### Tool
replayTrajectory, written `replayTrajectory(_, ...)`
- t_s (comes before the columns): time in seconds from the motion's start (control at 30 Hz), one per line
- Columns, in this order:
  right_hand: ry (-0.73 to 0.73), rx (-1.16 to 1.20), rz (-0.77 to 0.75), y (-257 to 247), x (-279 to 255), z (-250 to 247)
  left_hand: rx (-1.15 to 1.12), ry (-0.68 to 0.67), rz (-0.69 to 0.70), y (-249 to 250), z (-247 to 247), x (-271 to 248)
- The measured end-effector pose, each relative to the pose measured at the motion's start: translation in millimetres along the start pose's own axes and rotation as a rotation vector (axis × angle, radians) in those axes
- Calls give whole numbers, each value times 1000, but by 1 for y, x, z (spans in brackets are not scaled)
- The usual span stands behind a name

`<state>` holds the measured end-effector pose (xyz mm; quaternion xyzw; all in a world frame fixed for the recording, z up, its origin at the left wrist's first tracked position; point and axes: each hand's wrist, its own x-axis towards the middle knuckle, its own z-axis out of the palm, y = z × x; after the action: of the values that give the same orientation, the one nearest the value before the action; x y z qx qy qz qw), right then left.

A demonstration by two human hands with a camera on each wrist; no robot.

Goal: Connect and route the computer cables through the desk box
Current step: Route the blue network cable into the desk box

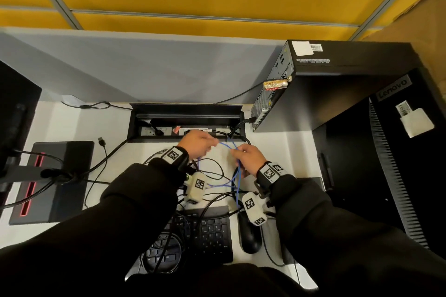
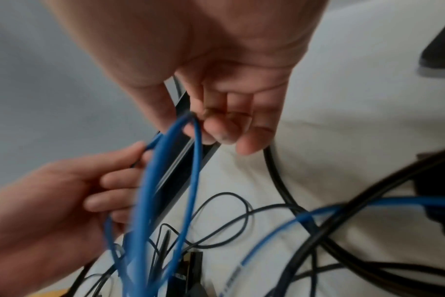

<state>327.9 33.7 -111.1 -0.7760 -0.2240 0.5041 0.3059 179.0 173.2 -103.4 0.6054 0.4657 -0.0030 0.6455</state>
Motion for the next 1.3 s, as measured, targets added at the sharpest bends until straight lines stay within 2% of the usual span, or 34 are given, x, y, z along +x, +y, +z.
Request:
replayTrajectory(0.07,22,95,57,2,-1,-3,-177,86,12,6,-18,-7)
replayTrajectory(0.17,44,303,157,0,-2,-7,-561,161,17,7,-43,-14)
replayTrajectory(0.23,42,395,195,-1,-2,-7,-784,141,17,4,-53,-18)
replayTrajectory(0.3,33,378,208,-2,-2,-5,-929,102,22,4,-58,-25)
replayTrajectory(0.37,30,376,232,-3,0,-3,-959,56,37,6,-59,-33)
replayTrajectory(0.4,31,367,236,-3,0,-2,-867,42,46,8,-57,-38)
replayTrajectory(0.43,29,367,236,-4,1,-1,-670,37,56,10,-55,-43)
replayTrajectory(0.53,56,435,245,-6,2,4,227,-90,52,11,-43,-51)
replayTrajectory(0.6,56,459,252,-8,1,7,539,-204,7,7,-31,-48)
replayTrajectory(0.73,44,462,252,-10,0,1,705,-308,21,10,-2,-39)
replayTrajectory(0.87,-10,500,283,-14,3,-8,994,-499,-13,9,31,-33)
replayTrajectory(0.93,-18,506,293,-18,7,-16,1092,-546,-2,1,42,-28)
replayTrajectory(1.03,-59,493,309,-20,12,-29,1080,-511,13,-2,36,-28)
replayTrajectory(1.17,-113,523,338,-24,17,-35,1036,-542,42,6,25,-34)
replayTrajectory(1.3,-209,675,346,-42,21,-31,781,-576,70,8,45,-37)
